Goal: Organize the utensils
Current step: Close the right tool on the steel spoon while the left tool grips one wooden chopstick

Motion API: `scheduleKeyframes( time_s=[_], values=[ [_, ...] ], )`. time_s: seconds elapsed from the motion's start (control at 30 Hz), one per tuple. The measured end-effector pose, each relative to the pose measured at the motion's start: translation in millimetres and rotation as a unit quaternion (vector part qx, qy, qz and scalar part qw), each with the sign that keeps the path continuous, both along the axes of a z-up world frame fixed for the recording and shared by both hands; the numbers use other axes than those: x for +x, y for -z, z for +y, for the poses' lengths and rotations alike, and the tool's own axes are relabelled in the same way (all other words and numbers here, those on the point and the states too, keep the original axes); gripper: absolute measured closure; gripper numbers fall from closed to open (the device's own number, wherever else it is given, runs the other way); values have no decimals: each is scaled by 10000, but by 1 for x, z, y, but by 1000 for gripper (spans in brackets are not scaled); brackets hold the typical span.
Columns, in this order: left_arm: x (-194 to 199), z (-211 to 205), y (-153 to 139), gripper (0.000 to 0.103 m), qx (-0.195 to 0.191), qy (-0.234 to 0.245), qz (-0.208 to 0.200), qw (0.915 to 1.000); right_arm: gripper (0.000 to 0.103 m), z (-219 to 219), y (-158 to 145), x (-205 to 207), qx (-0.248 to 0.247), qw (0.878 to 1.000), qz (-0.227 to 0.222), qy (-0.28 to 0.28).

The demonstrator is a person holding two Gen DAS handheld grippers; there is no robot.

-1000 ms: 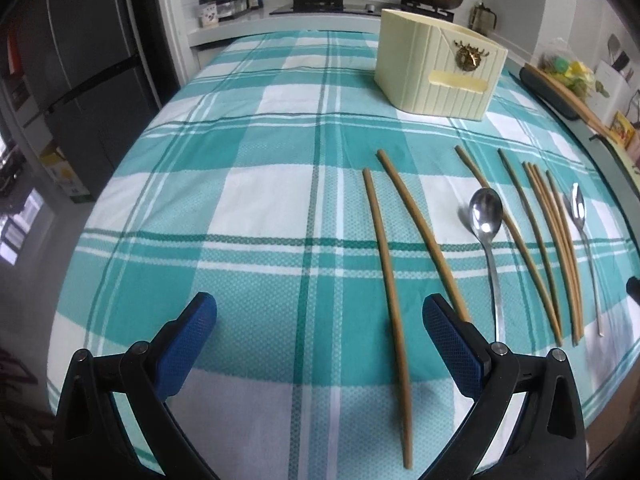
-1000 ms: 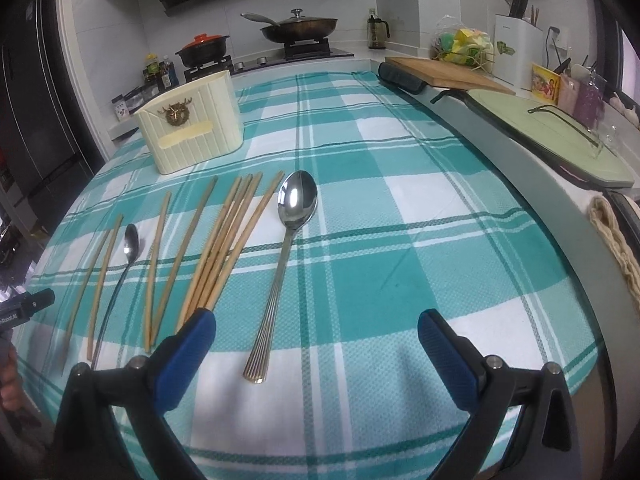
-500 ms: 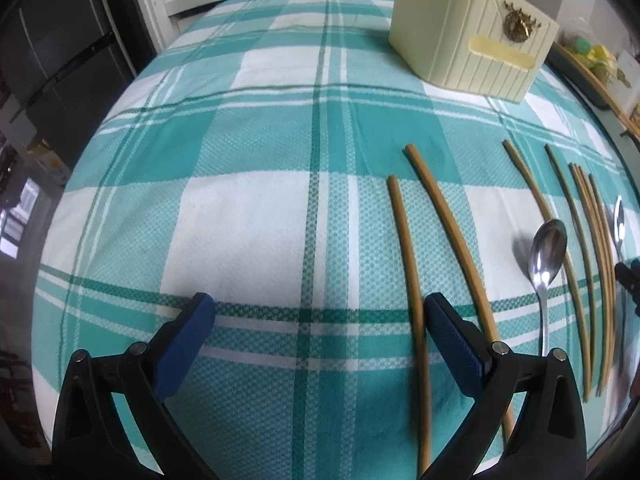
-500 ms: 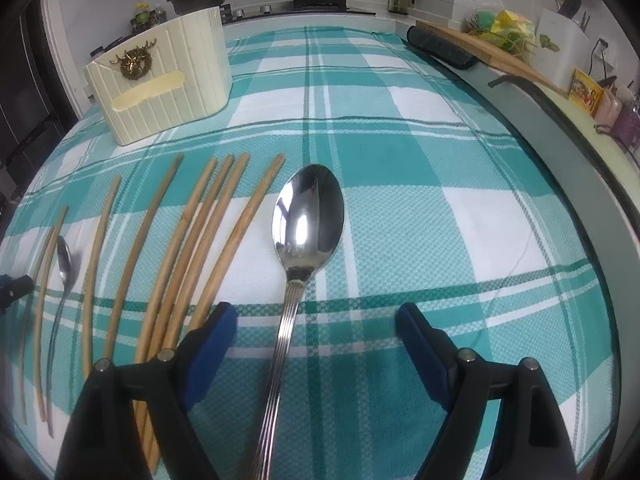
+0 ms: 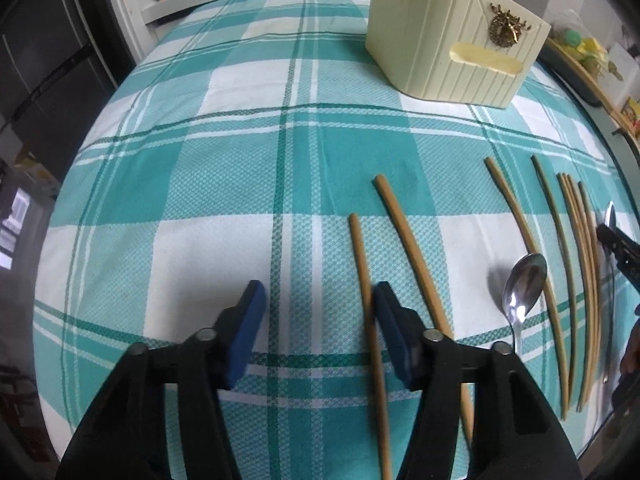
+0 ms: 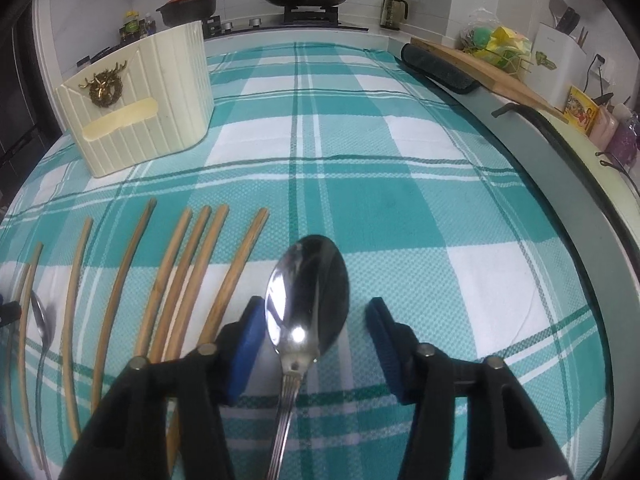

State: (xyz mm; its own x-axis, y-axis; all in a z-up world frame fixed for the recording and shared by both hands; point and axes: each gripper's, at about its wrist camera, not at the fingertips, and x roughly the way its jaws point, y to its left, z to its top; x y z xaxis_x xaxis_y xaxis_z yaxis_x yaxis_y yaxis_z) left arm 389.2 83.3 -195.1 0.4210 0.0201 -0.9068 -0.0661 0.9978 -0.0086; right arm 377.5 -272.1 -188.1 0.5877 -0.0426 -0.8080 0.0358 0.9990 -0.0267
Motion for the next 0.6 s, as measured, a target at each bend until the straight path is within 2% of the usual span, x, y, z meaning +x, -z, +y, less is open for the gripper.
scheduleKeyframes(
  time_s=[0.1,0.13,0.27,0.33,0.6],
  values=[
    [6,-6,-2,84,29,84,-82,9999,61,3,0,9,-86,9999,-90,24],
    [7,-6,-2,96,-53,124,-103,9999,61,4,0,12,-117,9999,-118,-6],
    [7,2,-6,99,-255,-4,-182,9995,61,-1,-4,19,110,9997,-182,-95],
    [-2,5,-18,99,-384,-70,-371,9985,61,-5,-12,16,291,9989,-303,-193],
    [-41,6,-102,99,-649,118,-1315,9891,61,-9,-77,-18,631,9913,-1004,-576]
  ],
)
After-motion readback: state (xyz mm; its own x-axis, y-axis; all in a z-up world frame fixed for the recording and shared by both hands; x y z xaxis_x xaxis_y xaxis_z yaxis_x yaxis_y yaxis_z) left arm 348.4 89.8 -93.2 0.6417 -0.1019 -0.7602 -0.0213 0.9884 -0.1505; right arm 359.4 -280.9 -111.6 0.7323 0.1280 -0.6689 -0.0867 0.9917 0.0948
